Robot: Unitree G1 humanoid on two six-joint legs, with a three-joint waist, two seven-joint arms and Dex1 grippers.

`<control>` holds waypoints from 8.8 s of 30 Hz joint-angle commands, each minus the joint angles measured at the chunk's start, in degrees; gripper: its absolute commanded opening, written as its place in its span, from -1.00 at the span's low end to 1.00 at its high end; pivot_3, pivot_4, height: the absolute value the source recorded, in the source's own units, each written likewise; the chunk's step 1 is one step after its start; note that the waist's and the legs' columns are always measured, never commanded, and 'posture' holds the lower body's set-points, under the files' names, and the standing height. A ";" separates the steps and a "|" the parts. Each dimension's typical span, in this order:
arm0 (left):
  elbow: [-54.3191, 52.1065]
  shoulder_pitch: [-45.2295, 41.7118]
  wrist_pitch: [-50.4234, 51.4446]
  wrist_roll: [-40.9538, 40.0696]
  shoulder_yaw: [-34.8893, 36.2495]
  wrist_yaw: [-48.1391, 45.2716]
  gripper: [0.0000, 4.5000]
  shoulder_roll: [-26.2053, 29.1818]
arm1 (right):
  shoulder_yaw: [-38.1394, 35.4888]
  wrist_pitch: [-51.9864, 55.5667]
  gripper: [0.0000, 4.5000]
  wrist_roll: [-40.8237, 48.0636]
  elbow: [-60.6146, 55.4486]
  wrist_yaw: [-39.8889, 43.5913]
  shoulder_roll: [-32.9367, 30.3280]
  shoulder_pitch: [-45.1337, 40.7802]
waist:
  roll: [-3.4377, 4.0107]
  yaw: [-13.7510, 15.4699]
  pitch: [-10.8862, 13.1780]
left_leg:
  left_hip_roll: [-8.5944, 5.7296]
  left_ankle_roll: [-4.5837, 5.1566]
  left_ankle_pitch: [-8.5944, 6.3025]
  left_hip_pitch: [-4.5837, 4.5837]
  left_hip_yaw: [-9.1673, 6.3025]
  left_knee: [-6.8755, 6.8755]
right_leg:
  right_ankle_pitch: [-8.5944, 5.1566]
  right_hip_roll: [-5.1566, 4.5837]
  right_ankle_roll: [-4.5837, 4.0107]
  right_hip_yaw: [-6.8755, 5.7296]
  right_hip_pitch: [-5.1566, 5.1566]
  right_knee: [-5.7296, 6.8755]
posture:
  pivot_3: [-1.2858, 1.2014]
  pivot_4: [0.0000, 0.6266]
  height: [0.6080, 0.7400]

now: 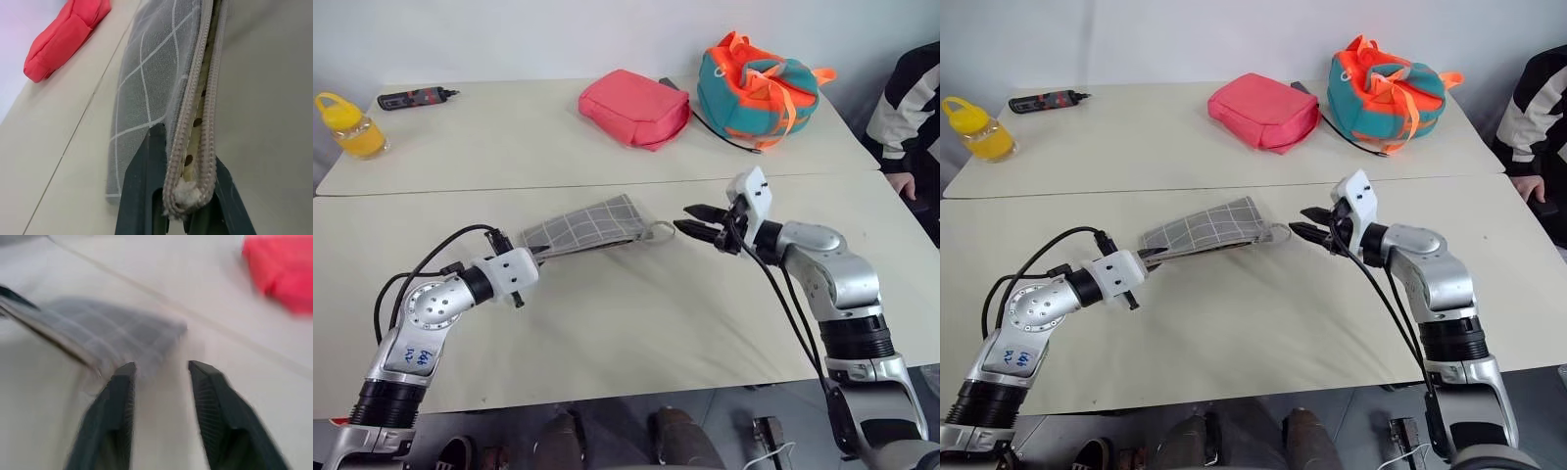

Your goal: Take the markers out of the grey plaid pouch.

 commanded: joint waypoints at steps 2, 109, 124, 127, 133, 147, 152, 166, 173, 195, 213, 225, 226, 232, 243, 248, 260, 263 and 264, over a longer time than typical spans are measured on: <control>-3.58 -1.51 1.42 -1.90 0.03 -1.04 -1.00 -0.76 | 4.39 -3.60 -0.97 -0.82 -7.28 -0.30 3.79 0.41 | 0.00 0.00 0.00 | 0.00 -0.01 -0.03 0.00 0.00 0.00 | 0.00 0.00 0.01 0.00 0.00 0.00 | 0.03 -0.52 1.00; -13.83 -6.69 14.72 -5.84 -3.40 -5.13 -1.00 -7.50 | 16.85 -30.34 0.80 -35.46 7.32 -6.92 4.28 -1.31 | -0.01 -1.28 -0.01 | 0.21 -0.10 -0.12 0.05 -0.01 0.56 | 0.02 0.13 0.02 0.01 0.02 0.37 | 0.03 -0.52 1.00; -17.96 -7.22 36.07 -21.13 -1.60 -8.48 -1.00 -10.27 | 14.60 -12.34 0.22 -23.58 -3.23 14.57 -3.87 -9.80 | -0.01 -1.15 0.00 | 0.24 -0.08 -0.17 0.05 -0.11 0.83 | 0.02 0.16 0.02 -0.04 0.09 0.53 | 0.03 -0.52 1.00; -19.20 -8.42 42.02 -25.78 -0.10 -6.99 -1.00 -11.78 | 16.06 -9.78 0.22 -23.70 -3.47 15.24 -3.15 -11.84 | -0.01 -1.15 0.00 | 0.24 -0.07 -0.19 0.05 -0.12 0.85 | 0.02 0.16 0.02 -0.04 0.11 0.52 | 0.03 -0.52 1.00; -22.34 -11.37 54.86 -37.29 4.02 -4.85 -1.00 -14.49 | 21.46 -10.11 0.22 -27.27 -0.08 18.46 -3.85 -15.15 | -0.01 -1.21 0.00 | 0.24 -0.08 -0.19 0.05 -0.15 0.88 | 0.02 0.17 0.02 -0.02 0.09 0.51 | 0.03 -0.52 1.00; -23.30 -10.59 61.14 -43.95 3.60 -3.41 -1.00 -15.42 | 26.56 -18.68 0.22 -35.32 8.95 13.84 -0.70 -14.68 | -0.01 -1.30 0.01 | 0.24 -0.08 -0.21 0.05 -0.27 0.90 | 0.01 0.16 0.02 0.00 0.09 0.48 | 0.03 -0.52 1.00; -22.36 -10.57 59.76 -42.93 4.38 -1.73 -1.00 -15.36 | 25.12 -18.61 -0.32 -34.43 7.78 13.36 -0.21 -14.11 | -0.01 -1.30 0.01 | 0.24 -0.08 -0.21 0.05 -0.34 0.89 | 0.02 0.17 0.02 0.01 0.09 0.48 | 0.03 -0.52 1.00; -16.98 -11.48 54.27 -37.11 3.86 4.28 -1.00 -14.93 | 18.13 -11.95 -0.52 -26.05 -1.69 18.51 -2.20 -14.68 | -0.02 -1.31 0.01 | 0.22 -0.07 -0.22 0.04 -0.61 0.87 | 0.02 0.18 0.02 -0.01 0.16 0.36 | 0.03 -0.52 1.00; -20.19 -9.50 53.57 -37.37 -0.10 0.88 -1.00 -12.62 | 19.58 -13.20 -0.52 -29.57 3.73 15.53 -3.58 -13.52 | -0.01 -1.24 0.00 | 0.22 -0.08 -0.22 0.04 -0.61 0.85 | 0.02 0.17 0.02 0.00 0.16 0.29 | 0.03 -0.52 1.00; -19.56 -12.74 57.05 -47.00 6.86 7.06 -1.00 -20.36 | 24.29 -17.46 0.10 -33.15 -0.20 17.66 -1.42 -6.77 | -0.02 -1.18 0.01 | 0.22 -0.02 -0.29 0.03 -0.61 0.85 | 0.02 0.17 0.02 -0.02 0.27 0.10 | 0.03 -0.52 1.00; -20.37 -12.72 57.48 -49.35 8.22 8.67 -1.00 -22.86 | 26.97 -35.85 0.50 -36.15 0.37 17.59 -2.86 -6.69 | -0.02 -1.17 0.01 | 0.21 0.00 -0.31 0.03 -0.62 0.85 | 0.02 0.15 0.02 -0.02 0.33 -0.03 | 0.03 -0.52 1.00; -22.22 -8.33 57.23 -46.23 4.72 5.52 -1.00 -16.95 | 20.63 -47.44 0.50 -37.27 9.25 9.77 -2.74 -14.10 | -0.03 -1.33 0.01 | 0.23 0.00 -0.32 0.05 -0.61 0.85 | 0.02 0.14 0.02 -0.01 0.35 -0.04 | 0.03 -0.52 1.00; -21.96 -8.28 56.70 -45.97 4.97 5.74 -1.00 -17.05 | 20.54 -48.20 0.50 -36.71 9.24 10.59 -3.46 -14.17 | -0.03 -1.32 0.01 | 0.23 0.01 -0.32 0.05 -0.61 0.85 | 0.02 0.13 0.02 -0.01 0.35 -0.04 | 0.03 -0.52 1.00; -20.81 -9.04 54.88 -44.06 4.92 5.53 -1.00 -16.03 | 18.71 -44.10 0.50 -30.61 7.55 13.77 -3.36 -13.67 | -0.03 -1.20 0.02 | 0.22 0.04 -0.34 0.04 -0.63 0.86 | 0.02 0.12 0.03 -0.03 0.37 -0.04 | 0.03 -0.52 1.00; -23.62 -4.39 49.74 -40.13 -0.23 2.07 -1.00 -14.19 | 16.95 -23.01 0.50 -25.15 2.18 15.67 -2.35 -10.97 | -0.02 -1.17 0.02 | 0.23 0.02 -0.35 0.05 -0.61 0.83 | 0.02 0.13 0.03 -0.02 0.35 -0.05 | 0.03 -0.52 1.00; -23.70 -3.97 49.16 -41.24 0.36 2.05 -1.00 -14.94 | 19.01 -17.54 0.50 -25.75 -1.04 21.27 -5.93 -9.88 | -0.02 -1.10 0.02 | 0.23 0.02 -0.36 0.04 -0.57 0.84 | 0.02 0.13 0.03 0.00 0.34 -0.05 | 0.03 -0.52 1.00; -23.31 -4.24 51.64 -42.08 -1.13 2.49 -1.00 -17.13 | 22.13 -10.47 0.42 -30.08 -0.20 20.63 -5.56 -11.96 | -0.02 -1.14 0.02 | 0.23 0.04 -0.37 0.05 -0.55 0.85 | 0.02 0.14 0.03 0.03 0.35 -0.13 | 0.03 -0.52 1.00; -23.47 -4.38 51.84 -42.33 -0.46 3.05 -1.00 -17.24 | 21.76 -11.30 0.09 -30.47 -1.30 20.89 -6.71 -12.05 | -0.02 -1.13 0.02 | 0.22 0.04 -0.37 0.04 -0.54 0.85 | 0.02 0.14 0.03 0.03 0.35 -0.14 | 0.03 -0.52 1.00; -23.38 -4.37 51.74 -42.21 -0.33 3.11 -1.00 -17.17 | 21.50 -11.65 0.09 -30.50 -1.55 20.95 -7.04 -12.15 | -0.02 -1.13 0.02 | 0.22 0.04 -0.37 0.04 -0.54 0.85 | 0.02 0.14 0.03 0.04 0.35 -0.15 | 0.03 -0.52 1.00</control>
